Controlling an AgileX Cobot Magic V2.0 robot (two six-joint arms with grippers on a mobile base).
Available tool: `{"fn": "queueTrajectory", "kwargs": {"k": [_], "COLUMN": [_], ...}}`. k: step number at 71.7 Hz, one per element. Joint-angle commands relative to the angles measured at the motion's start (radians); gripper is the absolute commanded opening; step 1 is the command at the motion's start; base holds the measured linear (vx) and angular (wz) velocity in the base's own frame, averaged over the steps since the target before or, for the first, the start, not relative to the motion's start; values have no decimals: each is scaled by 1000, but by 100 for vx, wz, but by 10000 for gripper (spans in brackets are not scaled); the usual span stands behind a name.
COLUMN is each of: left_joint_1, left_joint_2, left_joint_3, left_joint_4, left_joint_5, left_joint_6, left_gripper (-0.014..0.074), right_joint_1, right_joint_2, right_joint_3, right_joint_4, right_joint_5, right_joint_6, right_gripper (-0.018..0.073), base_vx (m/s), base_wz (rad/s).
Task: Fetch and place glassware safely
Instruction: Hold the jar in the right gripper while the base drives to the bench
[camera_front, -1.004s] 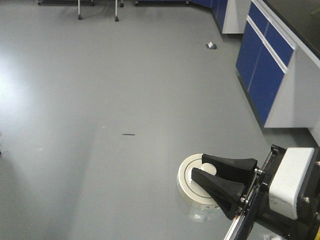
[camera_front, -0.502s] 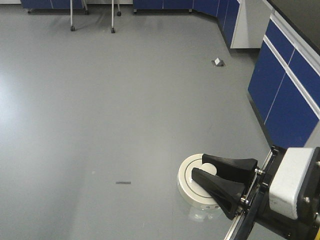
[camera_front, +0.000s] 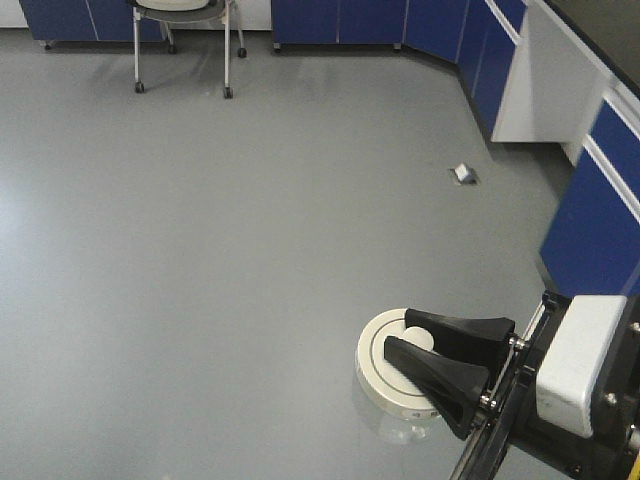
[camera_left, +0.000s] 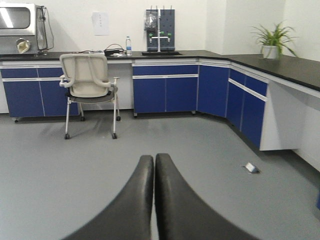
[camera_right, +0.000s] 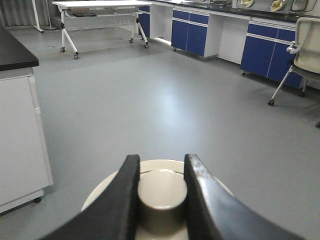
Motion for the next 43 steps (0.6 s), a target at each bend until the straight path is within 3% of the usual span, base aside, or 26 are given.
{"fn": "queueTrajectory", "kwargs": {"k": [1,43], "left_joint_1": [-8,-8], "left_joint_2": [12,12], "left_joint_3": [-26,-26], "left_joint_4": [-8,-8], "left_joint_5": [-70,-70], "left_joint_6": [-6,-6], "left_gripper": [-7,-7], "right_joint_1": [-3,-3], "right_joint_2": [-6,-6], "right_joint_3": [-32,-32], "right_joint_4": [29,29], "right_joint_5": [-74,-65], "right_joint_6": [-6,-6], "right_gripper": [-1,-1], "base_vx": [77,75], "base_wz": [17,10]}}
